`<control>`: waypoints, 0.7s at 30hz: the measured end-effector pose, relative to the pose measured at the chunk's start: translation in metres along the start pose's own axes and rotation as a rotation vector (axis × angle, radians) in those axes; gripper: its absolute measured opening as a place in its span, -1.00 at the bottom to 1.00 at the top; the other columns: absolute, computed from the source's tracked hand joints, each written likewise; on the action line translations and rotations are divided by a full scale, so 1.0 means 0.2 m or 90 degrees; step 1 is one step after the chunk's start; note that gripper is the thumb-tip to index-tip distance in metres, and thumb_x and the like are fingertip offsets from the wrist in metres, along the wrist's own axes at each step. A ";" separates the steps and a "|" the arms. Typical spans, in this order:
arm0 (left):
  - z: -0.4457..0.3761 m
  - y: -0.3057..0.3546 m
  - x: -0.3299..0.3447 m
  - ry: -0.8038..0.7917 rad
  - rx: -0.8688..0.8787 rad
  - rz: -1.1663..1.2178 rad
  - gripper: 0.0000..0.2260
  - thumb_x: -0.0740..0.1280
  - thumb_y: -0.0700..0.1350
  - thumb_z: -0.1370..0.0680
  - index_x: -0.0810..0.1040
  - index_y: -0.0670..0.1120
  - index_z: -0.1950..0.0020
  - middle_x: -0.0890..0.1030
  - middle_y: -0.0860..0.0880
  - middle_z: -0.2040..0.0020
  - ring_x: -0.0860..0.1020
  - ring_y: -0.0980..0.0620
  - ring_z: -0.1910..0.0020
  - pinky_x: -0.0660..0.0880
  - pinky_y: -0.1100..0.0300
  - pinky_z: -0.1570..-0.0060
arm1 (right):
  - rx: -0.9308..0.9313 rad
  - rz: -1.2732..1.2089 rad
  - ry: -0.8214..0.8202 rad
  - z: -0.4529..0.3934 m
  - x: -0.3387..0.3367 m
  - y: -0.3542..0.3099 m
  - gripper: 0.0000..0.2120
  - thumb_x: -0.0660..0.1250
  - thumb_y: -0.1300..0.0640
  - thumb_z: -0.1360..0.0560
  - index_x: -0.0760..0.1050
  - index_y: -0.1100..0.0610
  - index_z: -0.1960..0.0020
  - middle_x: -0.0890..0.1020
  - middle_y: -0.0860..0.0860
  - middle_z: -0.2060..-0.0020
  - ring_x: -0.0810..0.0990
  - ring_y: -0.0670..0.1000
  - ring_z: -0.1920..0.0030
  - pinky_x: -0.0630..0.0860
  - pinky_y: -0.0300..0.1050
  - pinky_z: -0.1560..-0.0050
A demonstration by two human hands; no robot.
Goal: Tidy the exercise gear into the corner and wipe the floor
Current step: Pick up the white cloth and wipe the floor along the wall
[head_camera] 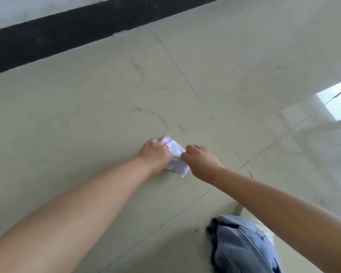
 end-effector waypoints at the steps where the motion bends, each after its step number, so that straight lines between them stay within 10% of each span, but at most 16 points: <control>1: -0.05 0.09 0.00 -0.022 -0.026 0.062 -0.74 0.19 -0.28 -0.55 0.54 -0.22 -0.21 0.54 -0.13 -0.23 0.46 -0.10 -0.27 0.33 0.14 -0.02 | -0.013 0.022 -0.022 0.05 0.07 0.04 -0.68 0.52 0.42 0.13 0.52 0.22 0.44 0.54 0.10 0.47 0.30 0.06 0.52 0.21 -0.26 0.54; 6: -0.27 0.40 0.03 0.110 -0.171 0.234 -0.70 0.11 -0.20 -0.20 0.55 -0.11 0.67 0.57 -0.05 0.56 0.54 0.08 0.59 0.36 0.45 0.54 | -0.021 0.020 -0.006 0.25 0.26 0.34 -0.59 0.50 0.30 0.34 0.54 0.08 0.51 0.52 -0.04 0.58 0.48 -0.02 0.63 0.35 -0.36 0.51; 11: -0.50 0.32 -0.18 0.177 -0.332 0.311 -0.95 0.28 -0.19 0.02 0.53 -0.10 0.68 0.50 0.00 0.62 0.53 0.07 0.60 0.40 0.45 0.44 | 0.080 -0.069 0.118 0.04 0.19 0.68 -0.82 0.16 0.34 -0.09 0.51 0.14 0.49 0.48 0.02 0.56 0.48 0.05 0.60 0.04 -0.16 0.31; 16: -0.45 -0.03 -0.05 0.124 -0.550 0.324 -0.73 0.20 -0.29 -0.51 0.65 -0.10 -0.04 0.62 -0.05 -0.06 0.53 -0.06 -0.15 0.38 0.15 -0.10 | 0.069 -0.129 0.190 -0.30 0.09 0.52 -0.84 0.25 0.31 -0.08 0.56 0.15 0.41 0.51 0.03 0.49 0.50 0.08 0.51 0.19 -0.20 0.22; 18: -0.28 -0.17 -0.05 0.148 -0.627 0.215 -0.94 0.45 -0.24 -0.26 0.68 -0.09 0.35 0.66 -0.02 0.31 0.63 -0.03 0.24 0.48 0.22 0.23 | 0.028 -0.173 0.152 -0.42 0.10 0.36 -0.80 0.40 0.33 -0.09 0.60 0.18 0.29 0.57 0.09 0.37 0.56 0.12 0.38 0.37 -0.12 0.25; 21: -0.19 -0.25 0.13 0.128 -0.616 0.274 -0.69 0.62 -0.28 0.15 0.50 -0.15 0.64 0.50 -0.06 0.61 0.53 -0.06 0.60 0.43 0.26 0.53 | 0.003 -0.164 0.118 -0.47 0.10 0.17 -0.67 0.55 0.20 0.12 0.60 0.05 0.37 0.57 -0.03 0.41 0.55 0.03 0.43 0.46 -0.21 0.30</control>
Point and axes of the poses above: each hand's wrist, its own z-axis away from the middle knuckle, its own x-axis out of the palm, y = z × x, the point moved 5 cm from there along -z, towards the middle knuckle
